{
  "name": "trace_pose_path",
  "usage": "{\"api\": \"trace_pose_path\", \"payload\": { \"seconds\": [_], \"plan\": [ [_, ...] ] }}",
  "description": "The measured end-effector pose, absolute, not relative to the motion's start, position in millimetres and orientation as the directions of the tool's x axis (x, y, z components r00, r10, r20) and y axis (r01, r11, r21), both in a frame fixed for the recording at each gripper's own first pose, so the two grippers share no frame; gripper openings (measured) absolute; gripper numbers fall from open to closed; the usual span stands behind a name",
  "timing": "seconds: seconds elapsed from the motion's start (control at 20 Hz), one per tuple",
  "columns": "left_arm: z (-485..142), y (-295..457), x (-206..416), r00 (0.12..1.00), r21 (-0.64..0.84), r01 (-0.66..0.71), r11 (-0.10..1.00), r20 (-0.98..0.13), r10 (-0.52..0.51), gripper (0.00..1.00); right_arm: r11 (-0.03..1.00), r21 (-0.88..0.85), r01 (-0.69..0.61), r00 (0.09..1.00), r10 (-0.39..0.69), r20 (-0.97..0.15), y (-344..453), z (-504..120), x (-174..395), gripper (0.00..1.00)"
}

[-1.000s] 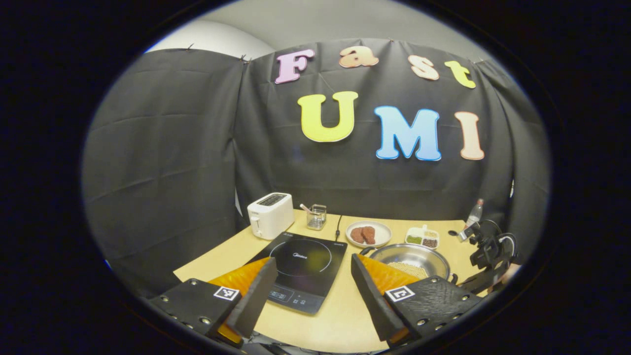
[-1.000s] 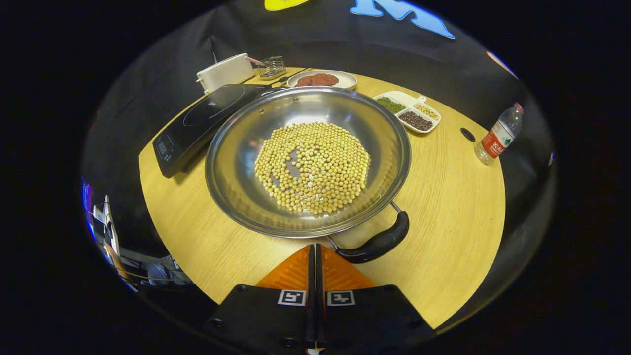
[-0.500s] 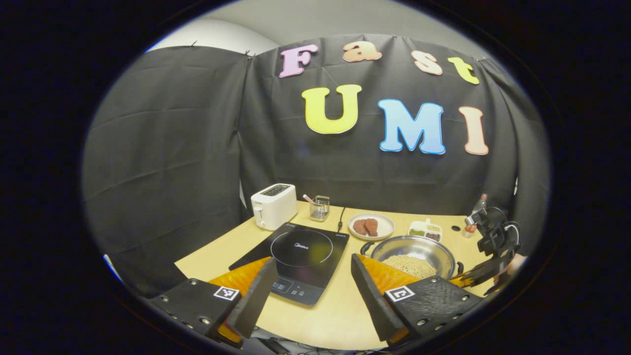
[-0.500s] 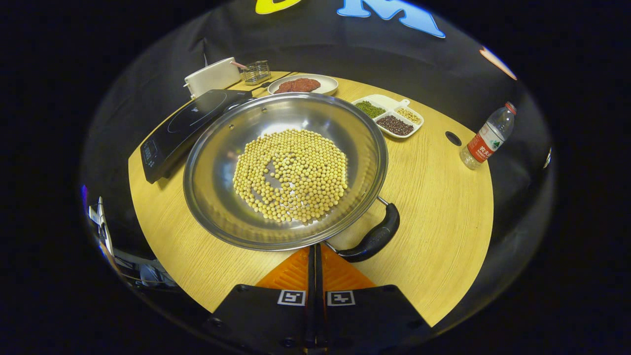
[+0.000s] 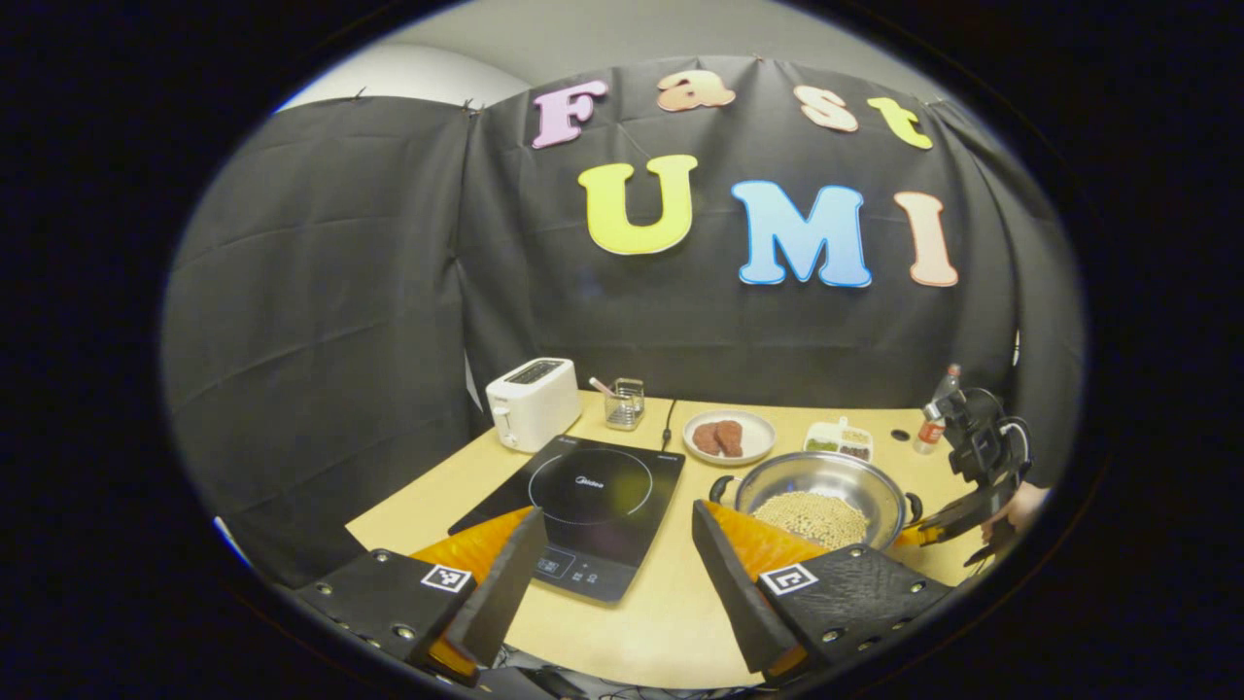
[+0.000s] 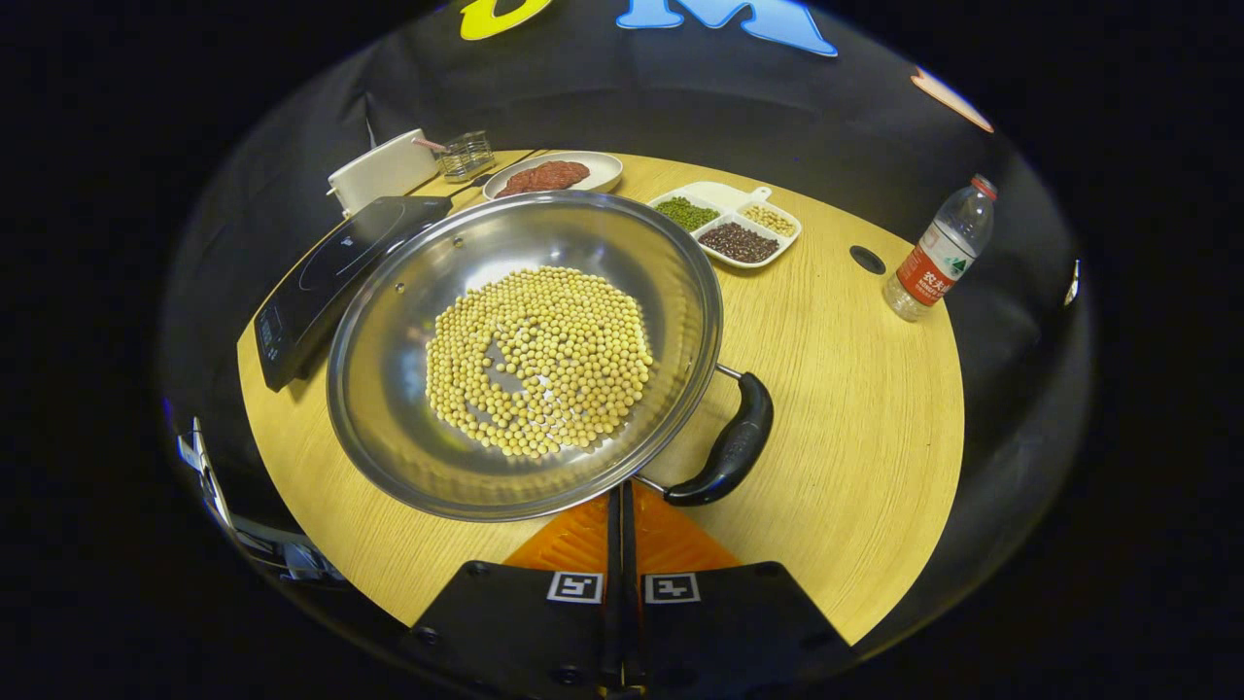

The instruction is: First push the handle of the pot to place it horizontally, then grasp the pot with both hands and set it on the induction cooktop.

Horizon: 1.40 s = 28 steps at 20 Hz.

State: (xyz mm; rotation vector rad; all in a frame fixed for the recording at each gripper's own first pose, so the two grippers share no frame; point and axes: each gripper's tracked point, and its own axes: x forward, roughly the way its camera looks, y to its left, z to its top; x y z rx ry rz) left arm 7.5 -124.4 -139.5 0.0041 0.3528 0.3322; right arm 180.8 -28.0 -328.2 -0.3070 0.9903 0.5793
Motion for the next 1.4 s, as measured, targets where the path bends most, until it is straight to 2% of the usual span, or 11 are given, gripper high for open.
{"api": "trace_pose_path", "payload": {
  "seconds": [0.05, 0.5, 0.55, 0.7, 0.8, 0.85, 0.9, 0.95, 1.1, 1.35, 1.4],
  "plan": [
    [-142, -129, 10, 0.885, 0.062, -0.310, 0.949, -0.346, 0.311, 0.88, 0.814, 0.017, -0.581, 0.418, 0.316, -0.852, -30, -330, 183, 0.02],
    [-168, -174, 49, 0.899, 0.059, -0.170, 0.984, -0.399, 0.179, 0.92, 0.869, 0.062, -0.491, 0.454, 0.316, -0.833, -44, -332, 209, 0.02],
    [-171, -176, 54, 0.901, 0.049, -0.157, 0.986, -0.403, 0.163, 0.88, 0.875, 0.063, -0.481, 0.459, 0.313, -0.831, -45, -332, 210, 0.02],
    [-184, -183, 76, 0.897, 0.014, -0.117, 0.993, -0.427, 0.112, 0.92, 0.881, 0.091, -0.465, 0.448, 0.322, -0.834, -44, -332, 210, 0.02],
    [-196, -183, 93, 0.893, -0.009, -0.091, 0.996, -0.442, 0.078, 0.92, 0.894, 0.066, -0.444, 0.470, 0.295, -0.832, -56, -328, 213, 0.14],
    [-201, -183, 106, 0.891, -0.022, -0.078, 0.997, -0.451, 0.060, 0.88, 0.902, 0.071, -0.426, 0.476, 0.291, -0.830, -60, -326, 212, 0.31],
    [-207, -183, 119, 0.887, -0.042, -0.068, 0.997, -0.461, 0.041, 0.88, 0.908, 0.099, -0.406, 0.477, 0.303, -0.825, -62, -322, 209, 0.35],
    [-215, -182, 134, 0.882, -0.066, -0.059, 0.996, -0.471, 0.021, 0.92, 0.914, 0.120, -0.388, 0.473, 0.309, -0.825, -65, -320, 206, 0.56],
    [-235, -177, 178, 0.860, -0.111, -0.029, 0.993, -0.509, -0.032, 0.92, 0.910, 0.199, -0.363, 0.462, 0.361, -0.810, -67, -311, 203, 0.93],
    [-272, -174, 235, 0.823, -0.132, 0.036, 0.991, -0.558, -0.104, 0.92, 0.885, 0.376, -0.276, 0.518, 0.466, -0.717, -43, -285, 223, 0.99],
    [-281, -177, 241, 0.811, -0.136, 0.053, 0.989, -0.572, -0.123, 0.88, 0.881, 0.399, -0.254, 0.529, 0.472, -0.705, -39, -283, 231, 0.98]
  ]
}}
